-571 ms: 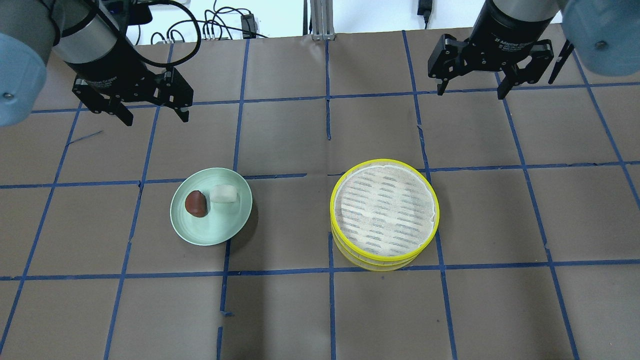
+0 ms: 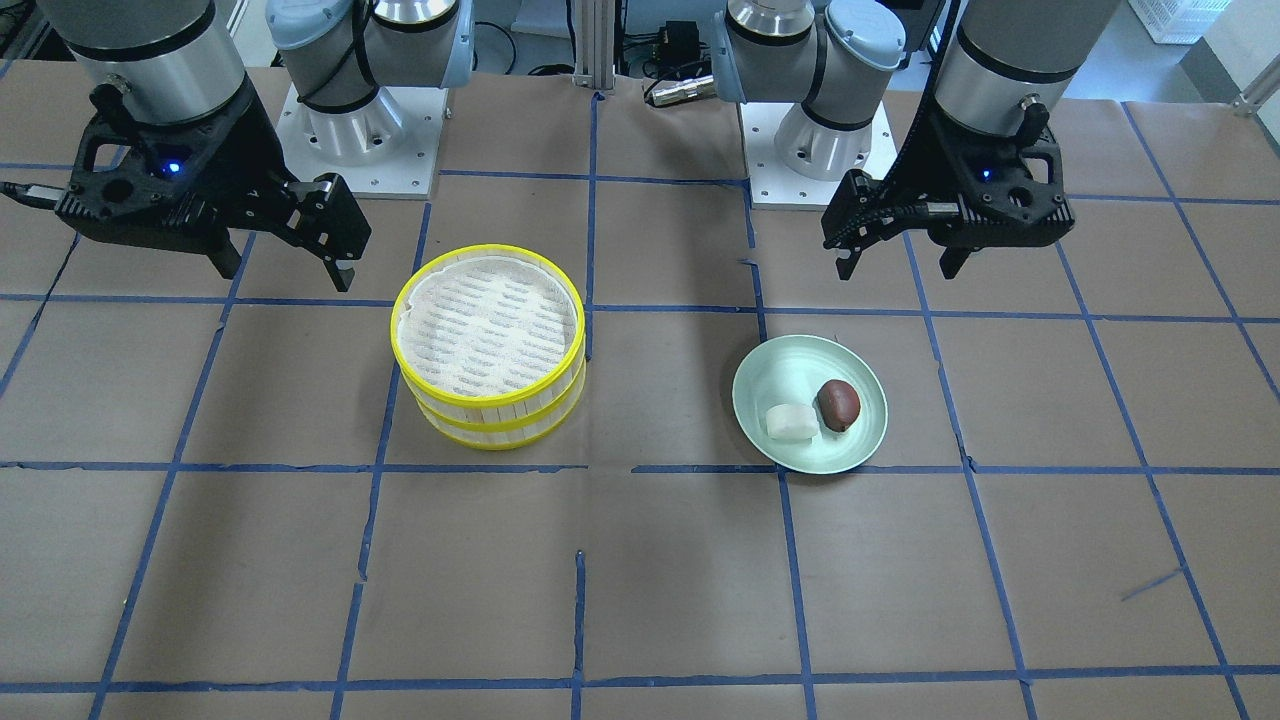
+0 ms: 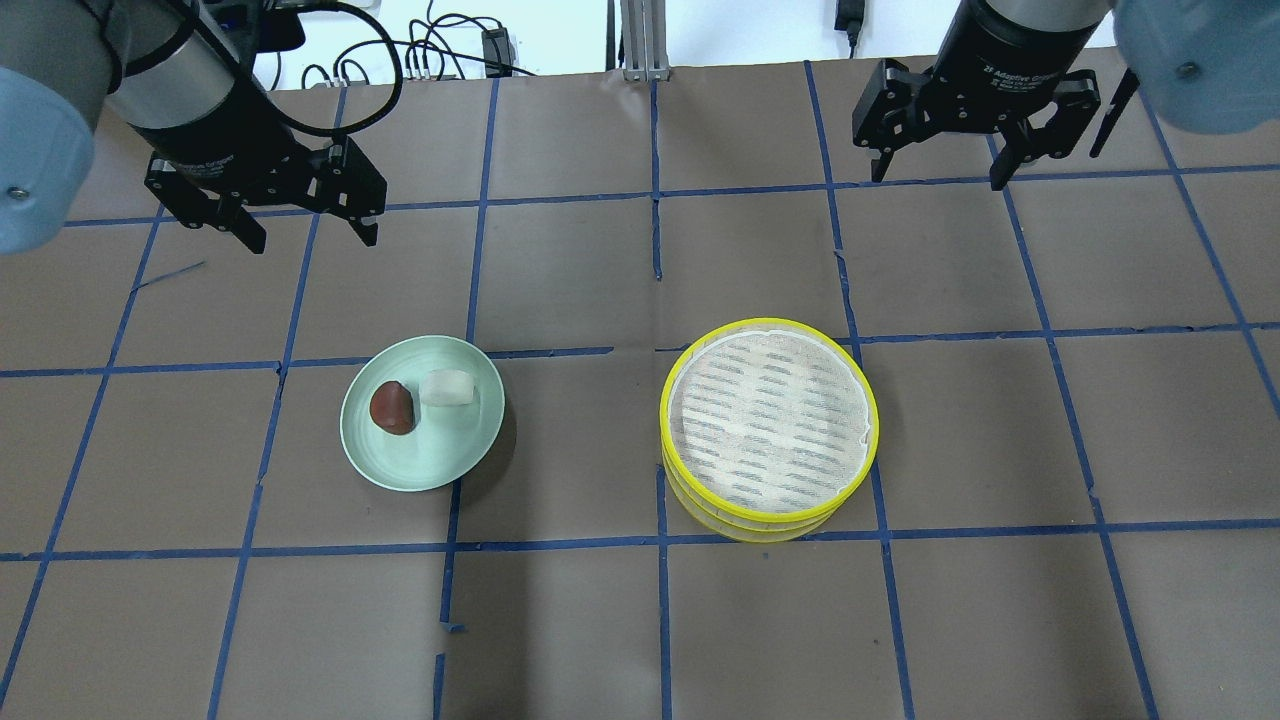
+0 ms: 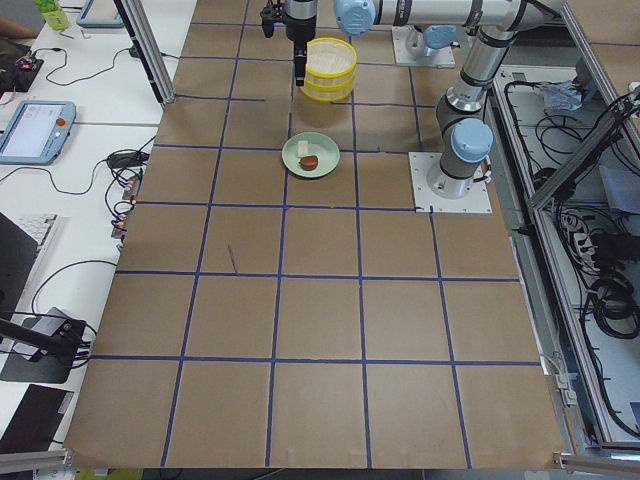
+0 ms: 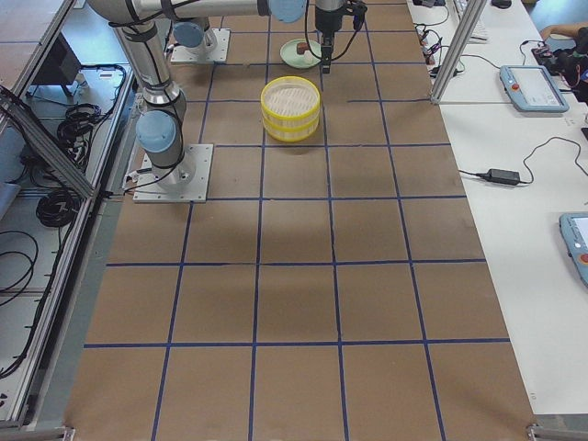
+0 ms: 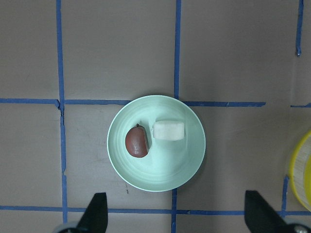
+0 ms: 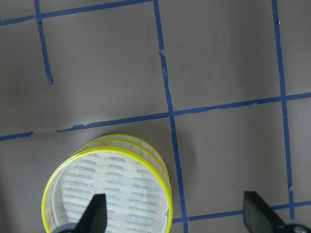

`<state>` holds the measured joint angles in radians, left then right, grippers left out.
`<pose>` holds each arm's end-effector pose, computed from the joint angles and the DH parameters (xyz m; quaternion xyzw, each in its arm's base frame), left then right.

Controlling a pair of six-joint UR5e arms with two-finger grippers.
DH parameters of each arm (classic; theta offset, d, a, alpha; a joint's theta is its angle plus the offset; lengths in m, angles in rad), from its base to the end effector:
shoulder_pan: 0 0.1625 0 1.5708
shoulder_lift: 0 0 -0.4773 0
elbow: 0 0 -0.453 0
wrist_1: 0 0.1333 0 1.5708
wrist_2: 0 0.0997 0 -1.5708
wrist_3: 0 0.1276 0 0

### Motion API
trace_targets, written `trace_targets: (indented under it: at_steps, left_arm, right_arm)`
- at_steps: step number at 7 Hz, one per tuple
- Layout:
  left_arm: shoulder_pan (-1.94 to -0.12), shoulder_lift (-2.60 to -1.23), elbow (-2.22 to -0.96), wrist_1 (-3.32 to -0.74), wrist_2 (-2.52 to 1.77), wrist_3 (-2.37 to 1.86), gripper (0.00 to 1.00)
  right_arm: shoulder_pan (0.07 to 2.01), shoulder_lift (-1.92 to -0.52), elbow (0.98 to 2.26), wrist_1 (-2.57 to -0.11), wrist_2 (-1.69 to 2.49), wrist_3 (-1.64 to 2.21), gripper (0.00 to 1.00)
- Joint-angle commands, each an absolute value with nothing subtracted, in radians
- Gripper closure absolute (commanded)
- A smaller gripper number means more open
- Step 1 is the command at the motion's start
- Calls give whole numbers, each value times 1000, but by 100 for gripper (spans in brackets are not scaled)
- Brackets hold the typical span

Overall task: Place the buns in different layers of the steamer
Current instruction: 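Move the left gripper over the green plate while the right approaches the steamer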

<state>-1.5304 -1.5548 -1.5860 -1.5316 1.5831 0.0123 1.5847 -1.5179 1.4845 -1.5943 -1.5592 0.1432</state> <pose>-0.1094 -0.5550 0.5166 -0.0142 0.9997 -0.0198 0.0067 0.1429 -0.5828 0.5325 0.0644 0.9975 -0.0279 0.0080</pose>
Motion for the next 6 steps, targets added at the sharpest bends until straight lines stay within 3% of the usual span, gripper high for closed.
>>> trace_targets:
  at_steps: [1,4,6]
  left_arm:
    - [-1525,-1546,-1598,-1546,1583,18,0]
    - [-1517,-1600,-1782,-1342,1585,41,0]
    - [-1517,-1714,-1804,-1185,1578,38,0]
  right_arm:
    - [1585,-1517,1485,-1594,-1560,138,0]
    - [1582,-1516,1489,-1589,-1555,126,0]
    - [1582,-1516,1497,-1588,-1557,126,0]
